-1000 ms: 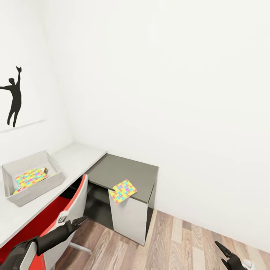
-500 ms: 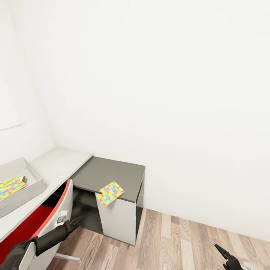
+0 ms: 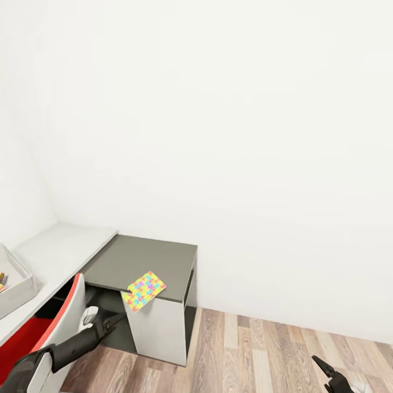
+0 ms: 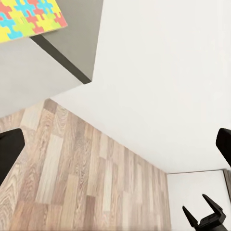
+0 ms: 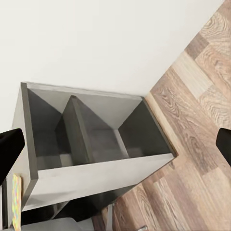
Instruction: Put all the toys in the child's room - the three board games (two on the bed and one on the table), the two jigsaw puzzles on the table, and the tennis ball on the table - inside the toy box on the table in the child's room.
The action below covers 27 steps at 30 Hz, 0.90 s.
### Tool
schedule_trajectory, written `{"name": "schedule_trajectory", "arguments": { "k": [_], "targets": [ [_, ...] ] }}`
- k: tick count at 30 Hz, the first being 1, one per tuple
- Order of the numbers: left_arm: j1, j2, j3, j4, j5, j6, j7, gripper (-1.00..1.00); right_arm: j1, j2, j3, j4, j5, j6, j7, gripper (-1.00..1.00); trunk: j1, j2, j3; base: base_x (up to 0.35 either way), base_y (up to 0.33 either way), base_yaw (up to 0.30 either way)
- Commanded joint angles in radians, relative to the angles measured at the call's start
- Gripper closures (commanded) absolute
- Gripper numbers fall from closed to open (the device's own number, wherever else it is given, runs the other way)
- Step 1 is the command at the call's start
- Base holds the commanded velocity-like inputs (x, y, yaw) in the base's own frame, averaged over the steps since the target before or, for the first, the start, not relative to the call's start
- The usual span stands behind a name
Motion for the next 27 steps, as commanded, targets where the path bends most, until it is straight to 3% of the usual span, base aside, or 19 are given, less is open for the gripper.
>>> {"name": "schedule_trajectory", "arguments": {
  "k": [1,11,27],
  "targets": [
    [-0.001,0.0,0.001,0.0,0.004,0.007,-0.002,-1.0,-0.001,0.0,-0.003,0.0,-0.007,0.009,0.002,-1.0,0.001,-0.002,-0.002,0.017,0.012,-0.029],
    [-0.001,0.0,0.001,0.0,0.004,0.007,-0.002,-1.0,-0.001,0.0,-0.003,0.0,-0.007,0.008,0.002,-1.0,0.001,-0.002,0.002,0.059,0.057,-0.121],
    [-0.001,-0.001,0.001,0.0,0.003,0.007,-0.001,-1.0,-0.001,0.0,-0.003,-0.001,-0.007,0.006,0.002,-1.0,0.001,-0.002,0.003,0.109,0.012,-0.01]
  ]
}}
